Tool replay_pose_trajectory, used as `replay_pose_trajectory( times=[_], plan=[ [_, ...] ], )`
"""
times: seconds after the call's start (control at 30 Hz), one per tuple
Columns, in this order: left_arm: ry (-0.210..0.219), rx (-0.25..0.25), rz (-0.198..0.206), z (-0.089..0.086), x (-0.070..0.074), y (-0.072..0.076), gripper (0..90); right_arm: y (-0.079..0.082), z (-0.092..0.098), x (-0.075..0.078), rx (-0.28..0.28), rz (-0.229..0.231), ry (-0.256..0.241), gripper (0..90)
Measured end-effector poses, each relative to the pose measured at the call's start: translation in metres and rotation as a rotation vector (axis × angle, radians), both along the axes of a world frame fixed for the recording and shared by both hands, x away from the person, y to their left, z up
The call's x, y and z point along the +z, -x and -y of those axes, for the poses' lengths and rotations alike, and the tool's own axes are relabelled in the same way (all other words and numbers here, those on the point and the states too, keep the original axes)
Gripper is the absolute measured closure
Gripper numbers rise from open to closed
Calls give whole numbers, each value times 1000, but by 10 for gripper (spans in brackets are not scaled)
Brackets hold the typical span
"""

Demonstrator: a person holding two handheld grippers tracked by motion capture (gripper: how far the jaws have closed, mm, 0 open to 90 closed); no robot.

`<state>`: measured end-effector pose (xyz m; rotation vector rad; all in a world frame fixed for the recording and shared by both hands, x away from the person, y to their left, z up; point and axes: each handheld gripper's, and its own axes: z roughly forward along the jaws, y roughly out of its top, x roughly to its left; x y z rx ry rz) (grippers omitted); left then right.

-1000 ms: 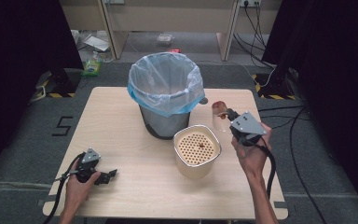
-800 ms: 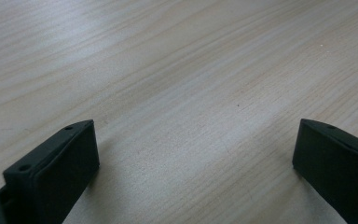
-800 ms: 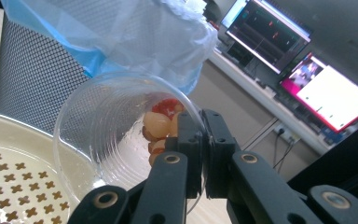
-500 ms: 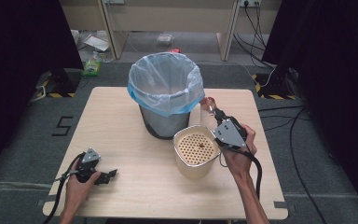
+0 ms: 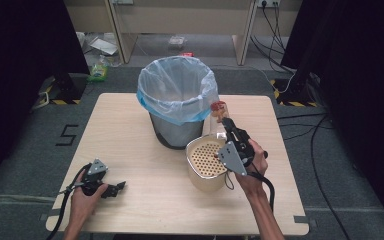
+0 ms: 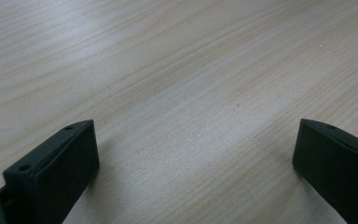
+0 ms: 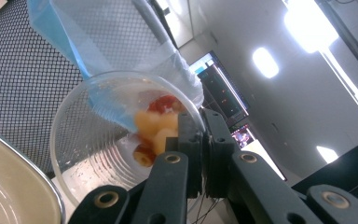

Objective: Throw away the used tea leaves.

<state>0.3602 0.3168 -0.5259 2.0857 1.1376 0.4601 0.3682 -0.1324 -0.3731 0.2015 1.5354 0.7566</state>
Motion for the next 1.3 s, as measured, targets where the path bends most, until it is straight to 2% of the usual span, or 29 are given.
replay_pose_trajectory(
  times=[0.17, 0.23, 0.3, 0.4, 0.5, 0.57, 0.6, 0.63, 0.7, 0.73, 0.77, 0.83, 0.87, 0.9, 0.93, 0.97, 1.0, 1.07, 1.1, 1.17, 1.23, 1.3],
  plan=[
    [-1, -1, 0, 0, 0, 0, 0, 0, -6, -8, -11, 27, 45, 880],
    [-1, 0, 0, 0, 0, 0, 0, -1, -7, -12, -6, 26, 42, 881],
    [0, 0, 0, 0, 0, 0, 0, 3, -10, -15, -6, 63, 69, 881],
    [-1, -1, 0, 0, 0, 0, 0, 0, -8, -25, -28, 46, 90, 881],
    [-1, 0, 0, 0, 0, 0, 0, 4, -6, -24, -23, 65, 93, 881],
    [0, 0, 0, 0, 0, 0, 0, 6, -5, -25, -23, 76, 77, 881],
    [0, 0, 1, 0, 0, 0, 0, 7, -6, -25, -21, 91, 91, 881],
    [0, 0, 0, 0, 0, 0, 0, 6, -7, -26, -20, 75, 90, 881],
    [-1, -1, 0, 0, 0, 0, 0, 4, -9, -29, -27, 72, 110, 881],
    [-1, 0, 0, 0, 0, 0, 0, 5, -9, -28, -26, 74, 104, 881],
    [-1, 0, 0, 0, 0, 0, 0, 6, -10, -28, -20, 88, 97, 881],
    [0, 0, 0, 0, 0, 0, 0, 6, -10, -28, -24, 86, 101, 882],
    [-1, -1, 0, 0, 0, 0, 0, 6, -9, -28, -20, 103, 108, 882],
    [0, 0, 0, 0, 0, 0, 0, 3, -9, -29, -34, 81, 115, 881],
    [0, 0, 0, 0, 0, 0, 0, 3, -8, -31, -34, 60, 80, 882],
    [-1, 0, 0, 0, 0, 0, 0, 5, -9, -30, -25, 89, 110, 882],
    [-1, 0, 0, 0, 0, 0, 0, 6, -10, -29, -25, 95, 132, 882],
    [-1, 0, 0, 0, 0, 0, 0, 7, -11, -30, -30, 109, 117, 882],
    [-1, -1, 0, 0, 0, 0, 0, 9, -12, -29, -25, 134, 133, 882],
    [0, 0, 1, 0, 0, 0, 0, 8, -12, -31, -39, 137, 142, 882],
    [0, 0, 1, 0, 0, 0, 0, 10, -12, -32, -36, 186, 149, 882],
    [-1, 0, 0, 0, 0, 0, 0, 10, -12, -33, -43, 184, 155, 882]
  ],
)
